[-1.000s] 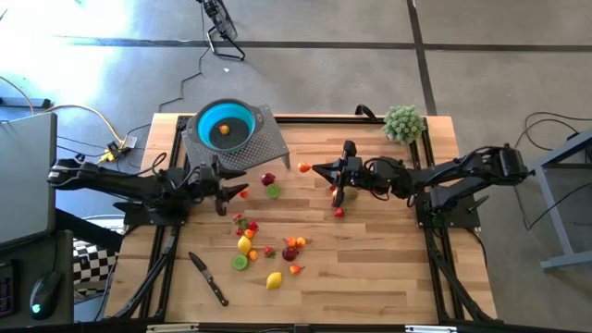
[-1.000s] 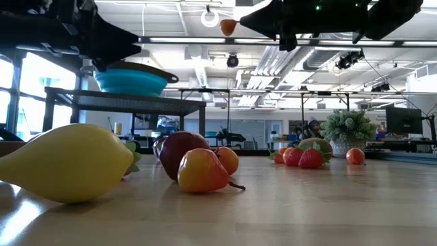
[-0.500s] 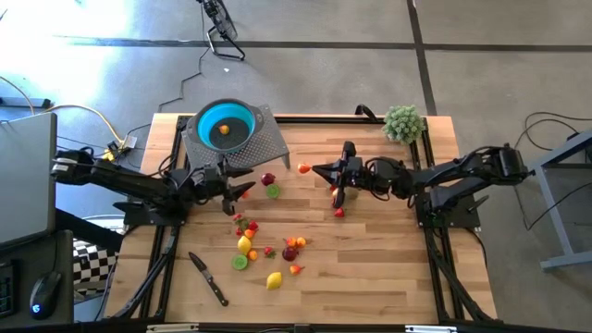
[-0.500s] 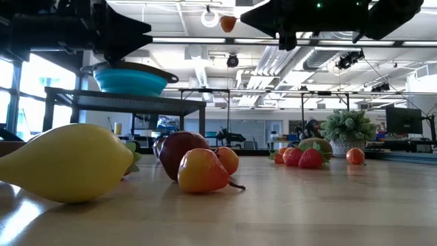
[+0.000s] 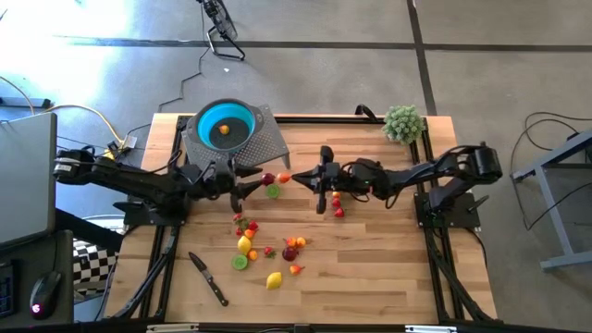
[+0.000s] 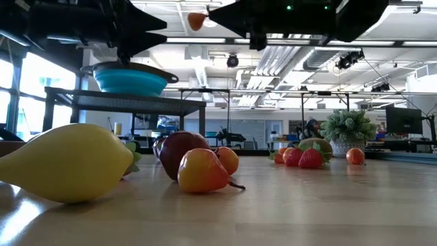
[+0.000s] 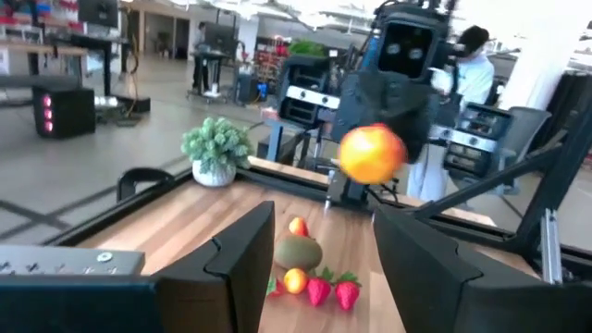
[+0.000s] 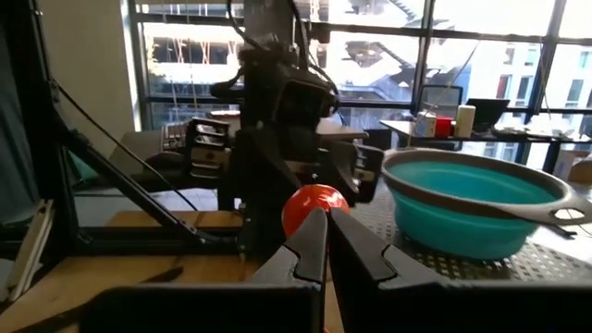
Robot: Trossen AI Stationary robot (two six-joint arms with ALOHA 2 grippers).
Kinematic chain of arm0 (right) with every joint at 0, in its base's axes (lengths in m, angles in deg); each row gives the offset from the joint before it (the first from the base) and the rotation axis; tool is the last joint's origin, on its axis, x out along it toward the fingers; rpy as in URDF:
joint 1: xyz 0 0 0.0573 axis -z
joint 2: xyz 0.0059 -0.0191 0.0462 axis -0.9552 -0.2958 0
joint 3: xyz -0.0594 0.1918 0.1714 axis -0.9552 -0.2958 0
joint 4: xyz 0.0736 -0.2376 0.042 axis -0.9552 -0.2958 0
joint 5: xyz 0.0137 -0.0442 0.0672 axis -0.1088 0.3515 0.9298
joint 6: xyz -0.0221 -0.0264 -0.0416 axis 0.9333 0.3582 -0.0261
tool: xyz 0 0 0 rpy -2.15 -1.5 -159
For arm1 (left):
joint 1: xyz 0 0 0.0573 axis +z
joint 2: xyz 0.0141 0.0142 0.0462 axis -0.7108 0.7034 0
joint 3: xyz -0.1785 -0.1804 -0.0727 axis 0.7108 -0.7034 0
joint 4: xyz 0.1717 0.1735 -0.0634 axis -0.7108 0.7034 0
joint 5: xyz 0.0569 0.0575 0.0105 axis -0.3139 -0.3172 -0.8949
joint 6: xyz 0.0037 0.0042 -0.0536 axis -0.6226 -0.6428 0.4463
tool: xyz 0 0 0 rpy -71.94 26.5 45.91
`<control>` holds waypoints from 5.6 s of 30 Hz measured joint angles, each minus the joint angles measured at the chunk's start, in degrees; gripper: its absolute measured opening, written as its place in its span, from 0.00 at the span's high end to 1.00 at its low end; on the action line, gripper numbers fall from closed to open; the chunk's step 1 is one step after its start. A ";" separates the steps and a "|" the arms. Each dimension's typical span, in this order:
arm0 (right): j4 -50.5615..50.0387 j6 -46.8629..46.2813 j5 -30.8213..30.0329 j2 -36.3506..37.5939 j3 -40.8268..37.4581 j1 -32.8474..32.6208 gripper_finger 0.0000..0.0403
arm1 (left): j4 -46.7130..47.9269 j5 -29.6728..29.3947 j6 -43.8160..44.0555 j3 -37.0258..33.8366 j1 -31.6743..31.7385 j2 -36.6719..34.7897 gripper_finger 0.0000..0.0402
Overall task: Pick & Place Fruit
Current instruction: Put the orange pear into the blue strainer bowl on the shelf
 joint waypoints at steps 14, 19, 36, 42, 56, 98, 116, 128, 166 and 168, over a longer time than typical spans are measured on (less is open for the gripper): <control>-0.87 1.19 -1.76 -1.47 1.70 0.00 0.99 | -0.02 7.96 2.87 0.00 4.83 0.00 0.54; -1.26 1.44 -1.70 -1.47 1.70 0.00 0.99 | -0.55 8.89 2.77 0.00 4.83 1.18 0.54; -3.02 1.68 0.26 -1.47 1.70 0.02 0.99 | -18.12 13.40 -7.63 1.41 4.83 15.34 0.54; -3.04 1.67 0.16 -1.47 1.70 0.02 0.99 | -11.98 13.82 -7.14 6.06 4.83 17.10 0.54; -3.92 1.68 0.12 -1.45 1.70 0.02 0.99 | -2.94 15.23 -7.08 11.56 4.83 18.36 0.54; -4.73 1.68 0.22 -1.43 1.70 0.04 0.99 | -2.98 15.30 -6.99 11.56 4.83 18.34 0.67; -11.56 1.68 1.11 1.02 1.68 0.00 0.60 | -1.73 15.30 -6.97 11.56 4.83 18.33 0.67; -27.43 1.18 0.57 8.91 1.68 0.02 0.57 | 3.09 8.13 -9.23 11.56 4.83 9.32 0.67; -29.71 1.66 -0.36 8.84 1.68 0.02 0.62 | 44.90 -49.86 -4.63 11.61 4.85 -15.22 0.67; -29.71 1.66 -0.36 8.84 1.68 0.02 0.62 | 47.75 -49.90 -1.90 11.61 4.87 -15.12 0.67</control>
